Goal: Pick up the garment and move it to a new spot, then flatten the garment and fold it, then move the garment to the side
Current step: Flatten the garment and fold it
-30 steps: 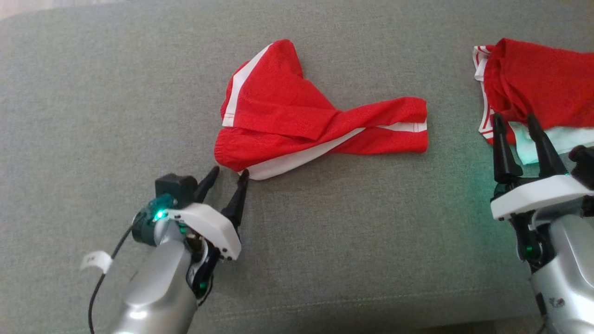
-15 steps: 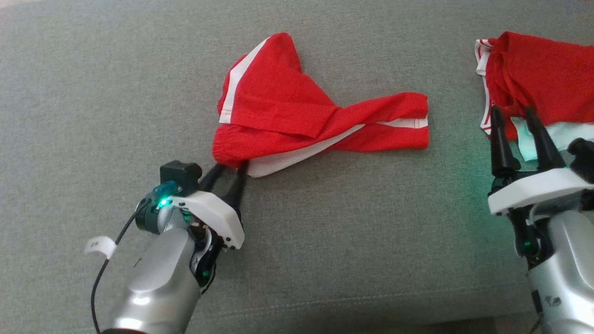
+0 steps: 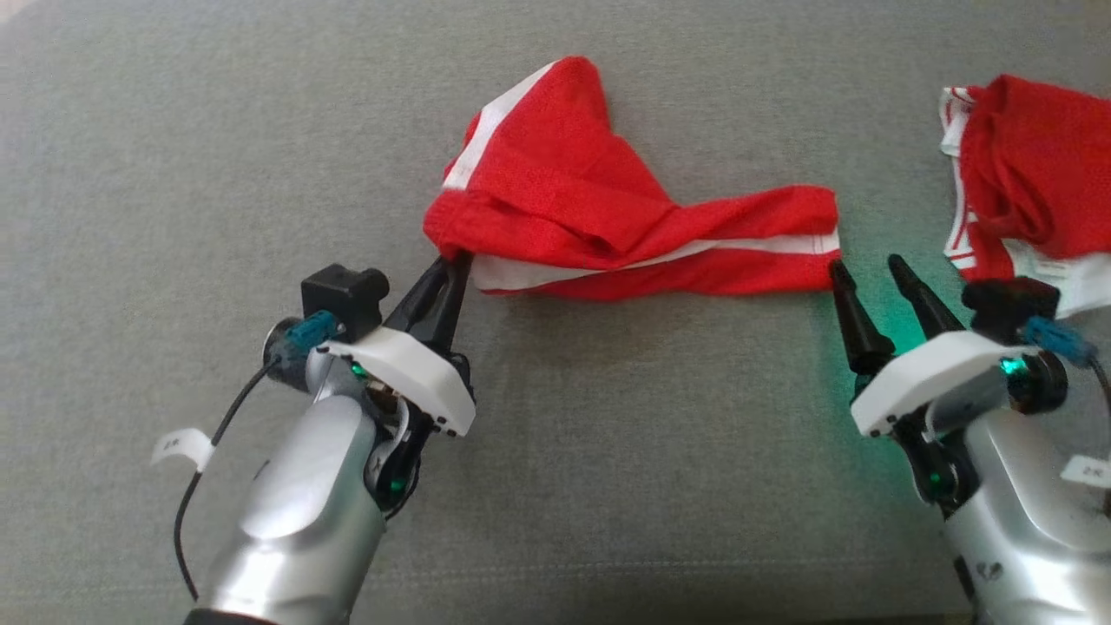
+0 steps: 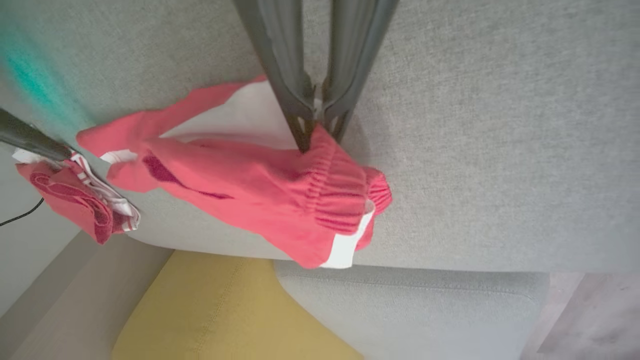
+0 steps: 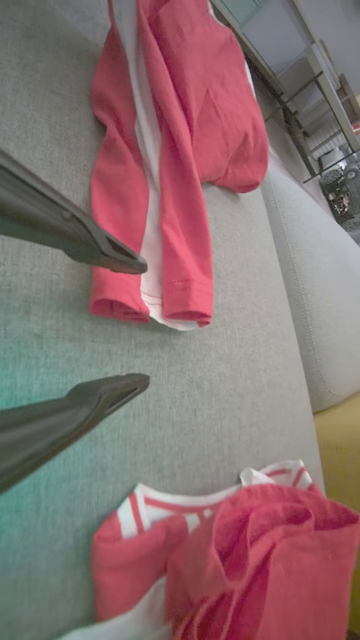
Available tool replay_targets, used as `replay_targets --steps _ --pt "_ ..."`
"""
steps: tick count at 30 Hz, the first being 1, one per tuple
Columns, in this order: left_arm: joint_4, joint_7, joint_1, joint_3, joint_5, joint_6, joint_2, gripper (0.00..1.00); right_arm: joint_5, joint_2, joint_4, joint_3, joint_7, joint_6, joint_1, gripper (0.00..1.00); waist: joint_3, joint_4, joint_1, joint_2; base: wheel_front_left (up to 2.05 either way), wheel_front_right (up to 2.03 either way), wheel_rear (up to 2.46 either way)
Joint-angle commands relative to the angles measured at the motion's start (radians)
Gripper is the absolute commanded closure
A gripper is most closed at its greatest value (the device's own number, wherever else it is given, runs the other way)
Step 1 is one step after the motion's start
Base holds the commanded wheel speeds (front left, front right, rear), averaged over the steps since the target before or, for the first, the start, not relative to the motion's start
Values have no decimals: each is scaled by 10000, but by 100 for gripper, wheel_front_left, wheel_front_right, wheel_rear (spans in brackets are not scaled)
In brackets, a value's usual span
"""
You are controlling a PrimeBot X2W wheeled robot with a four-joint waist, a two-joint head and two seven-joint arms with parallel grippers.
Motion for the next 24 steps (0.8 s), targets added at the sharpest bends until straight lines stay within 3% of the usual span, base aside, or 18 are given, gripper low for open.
replay_targets --steps 1,9,24 --pt "-428 -123 -47 398 86 -58 200 100 42 -138 -188 272 33 -7 -381 0 22 116 0 0 0 0 0" --pt "-1317 -123 233 789 361 -37 170 100 394 -287 499 1240 -146 -7 -755 0 -6 479 0 0 0 0 0" --pt "-1147 -124 406 968 552 -42 128 100 1340 -663 781 2906 -714 -7 -1134 0 -37 475 0 0 0 0 0"
